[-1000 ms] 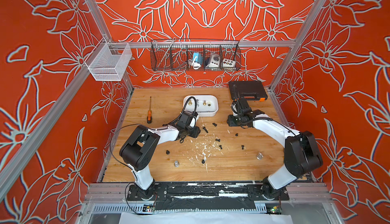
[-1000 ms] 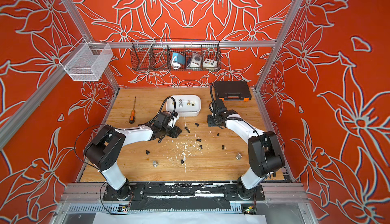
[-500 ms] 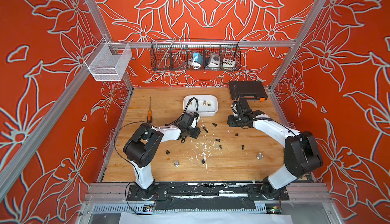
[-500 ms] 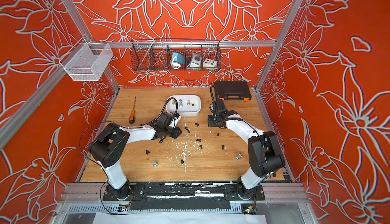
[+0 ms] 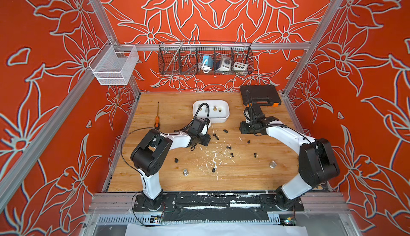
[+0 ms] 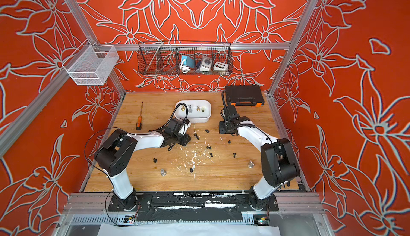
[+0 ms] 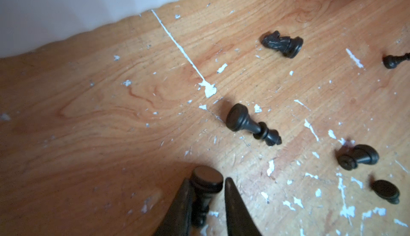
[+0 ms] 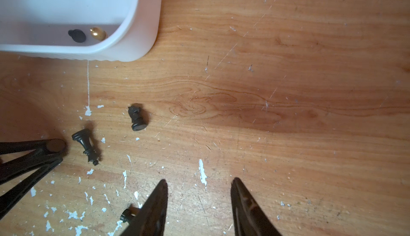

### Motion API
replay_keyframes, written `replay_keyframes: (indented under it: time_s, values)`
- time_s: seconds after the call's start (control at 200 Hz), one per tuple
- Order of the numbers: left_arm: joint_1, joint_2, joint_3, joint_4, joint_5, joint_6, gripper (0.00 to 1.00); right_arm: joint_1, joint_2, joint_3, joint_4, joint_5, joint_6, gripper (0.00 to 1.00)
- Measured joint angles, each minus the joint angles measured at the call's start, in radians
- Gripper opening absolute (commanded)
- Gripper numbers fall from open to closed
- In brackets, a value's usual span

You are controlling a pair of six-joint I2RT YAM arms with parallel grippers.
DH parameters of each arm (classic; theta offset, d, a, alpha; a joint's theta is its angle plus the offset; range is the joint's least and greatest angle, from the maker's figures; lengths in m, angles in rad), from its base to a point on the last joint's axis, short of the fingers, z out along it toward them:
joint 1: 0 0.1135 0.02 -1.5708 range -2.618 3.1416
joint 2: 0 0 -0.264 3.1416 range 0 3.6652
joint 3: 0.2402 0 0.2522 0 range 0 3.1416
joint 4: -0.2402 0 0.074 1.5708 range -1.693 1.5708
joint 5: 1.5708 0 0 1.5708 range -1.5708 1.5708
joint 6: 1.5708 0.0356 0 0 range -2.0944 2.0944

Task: Put the chess pieces into the storage box
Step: Pick up the chess piece at the center of the board.

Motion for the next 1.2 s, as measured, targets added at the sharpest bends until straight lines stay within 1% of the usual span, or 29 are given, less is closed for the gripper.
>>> replay_keyframes:
  time_s: [0.786,0.996,1.201]
  values:
    - [-0.001,0.000,0.013,0.000,0.008,-0.014,0.26,-0.005,-0.032,-0.022,0.000,0.013,0.011,0.49]
    - [-0.001,-0.033,0.055,-0.008,0.016,-0.021,0.26,-0.012,-0.038,-0.030,0.000,0.018,0.012,0.49]
    - [-0.001,-0.056,0.132,-0.006,0.016,-0.031,0.26,-0.014,-0.048,-0.030,0.000,0.019,0.013,0.49]
